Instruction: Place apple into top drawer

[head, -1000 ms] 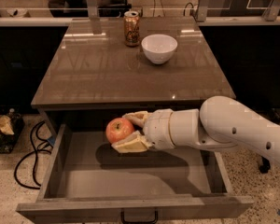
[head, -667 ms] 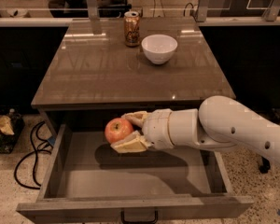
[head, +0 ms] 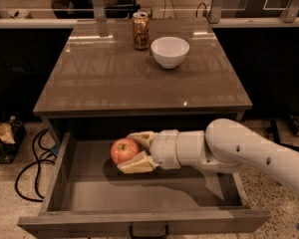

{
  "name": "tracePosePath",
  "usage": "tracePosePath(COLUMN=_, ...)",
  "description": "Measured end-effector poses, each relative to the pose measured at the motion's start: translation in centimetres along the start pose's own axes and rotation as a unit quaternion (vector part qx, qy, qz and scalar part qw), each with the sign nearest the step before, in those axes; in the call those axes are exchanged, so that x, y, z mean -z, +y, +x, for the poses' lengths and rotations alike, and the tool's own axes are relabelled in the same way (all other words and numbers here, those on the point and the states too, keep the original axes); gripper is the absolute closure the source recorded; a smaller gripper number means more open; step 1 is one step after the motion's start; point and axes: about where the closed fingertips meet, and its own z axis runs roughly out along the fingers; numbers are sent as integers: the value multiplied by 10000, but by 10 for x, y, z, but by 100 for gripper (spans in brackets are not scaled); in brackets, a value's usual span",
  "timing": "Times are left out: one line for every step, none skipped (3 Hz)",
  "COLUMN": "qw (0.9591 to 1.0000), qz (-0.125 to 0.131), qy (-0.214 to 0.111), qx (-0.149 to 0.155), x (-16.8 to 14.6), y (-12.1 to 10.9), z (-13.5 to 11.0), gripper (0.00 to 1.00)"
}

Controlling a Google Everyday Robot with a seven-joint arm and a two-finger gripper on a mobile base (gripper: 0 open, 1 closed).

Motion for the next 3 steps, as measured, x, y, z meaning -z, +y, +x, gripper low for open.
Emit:
tracePosePath(qw=9992, qz=-303, qy=-224, qx=-128, x=-32, y=1, z=33, gripper=100)
tracePosePath(qw=9978, qz=-533, qy=-362, qx=-138, x=-65, y=-2, z=47, gripper=100)
tracePosePath(qw=9965, qz=-663, qy=-497, qx=-80, x=-90, y=-4, z=54, gripper=100)
